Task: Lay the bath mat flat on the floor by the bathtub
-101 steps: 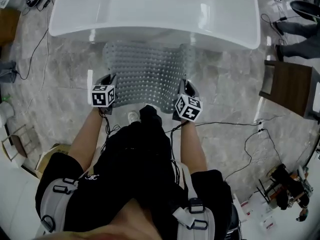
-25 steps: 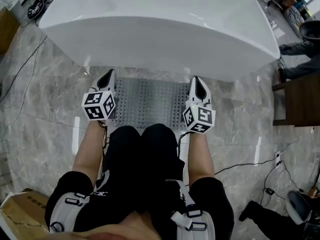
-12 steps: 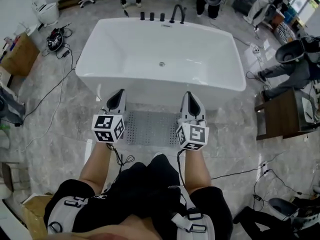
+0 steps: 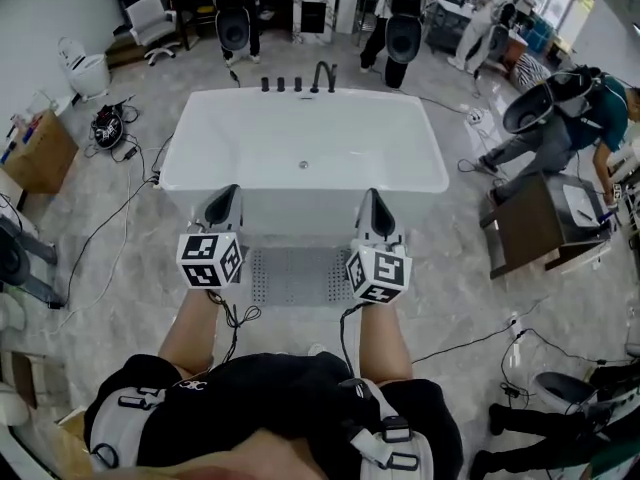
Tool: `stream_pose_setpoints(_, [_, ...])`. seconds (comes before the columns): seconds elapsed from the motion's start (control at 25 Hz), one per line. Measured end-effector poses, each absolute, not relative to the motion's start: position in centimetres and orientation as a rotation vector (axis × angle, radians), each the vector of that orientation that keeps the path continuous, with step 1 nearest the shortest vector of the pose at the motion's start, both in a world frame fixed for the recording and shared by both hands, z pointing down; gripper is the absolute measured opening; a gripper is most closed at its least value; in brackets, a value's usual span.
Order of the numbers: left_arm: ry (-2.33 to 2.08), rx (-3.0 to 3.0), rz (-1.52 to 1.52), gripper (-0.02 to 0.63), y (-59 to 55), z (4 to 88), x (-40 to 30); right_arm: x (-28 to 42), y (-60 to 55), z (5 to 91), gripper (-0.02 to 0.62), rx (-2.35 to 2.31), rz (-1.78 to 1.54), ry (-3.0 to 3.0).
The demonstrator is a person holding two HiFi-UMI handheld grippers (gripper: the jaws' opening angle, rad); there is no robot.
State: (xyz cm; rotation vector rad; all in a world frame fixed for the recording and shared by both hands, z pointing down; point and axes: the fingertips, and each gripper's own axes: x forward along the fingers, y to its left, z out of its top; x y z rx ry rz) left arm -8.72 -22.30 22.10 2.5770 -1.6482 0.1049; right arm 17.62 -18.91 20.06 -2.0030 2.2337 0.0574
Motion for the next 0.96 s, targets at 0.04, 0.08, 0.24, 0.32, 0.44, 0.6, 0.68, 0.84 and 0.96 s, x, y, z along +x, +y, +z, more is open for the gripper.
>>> stream_pose_setpoints(0.04, [-1.647,2.576,0.103,0.005,-21.9,22.1,-8.5,17.9,-18.5,20.1,0.006,-2.005,0.047,2.235])
stream_pose_setpoints(0.08, [-1.640,2.578,0.108,0.005,-21.5,22.1,-8.1,18.2,-18.0,20.2,0.006,-2.006,0.040,2.238])
stream_pose_setpoints(0.24, [-1.619,2.594,0.113,0.005,-20.5,21.7,-6.4,19.0,-16.9,19.6,0.006,-1.996,0.057,2.248])
stream_pose_setpoints(0.32, [-1.623,2.606,0.110,0.005,-20.0,21.4,-5.7,19.3,-16.6,19.4,0.006,-1.991,0.069,2.253])
stream_pose_setpoints(0.44, [-1.623,2.606,0.128,0.005,-19.2,21.9,-5.2,19.3,-16.1,19.6,0.006,-1.987,0.063,2.263])
stream_pose_setpoints(0.6, [-1.612,2.590,0.156,0.005,-19.5,22.3,-5.2,19.1,-16.3,19.6,0.006,-1.981,0.054,2.275])
stream_pose_setpoints(0.68, [-1.605,2.584,0.169,0.005,-19.5,22.5,-5.0,19.2,-16.4,19.7,0.006,-1.984,0.054,2.282])
stream_pose_setpoints(0.84, [-1.606,2.585,0.175,0.005,-19.0,22.6,-5.0,18.9,-15.8,19.6,0.006,-1.978,0.061,2.287])
stream_pose_setpoints(0.96, [-1.609,2.591,0.171,0.005,-18.8,22.4,-5.2,18.5,-15.5,19.4,0.006,-1.974,0.073,2.289])
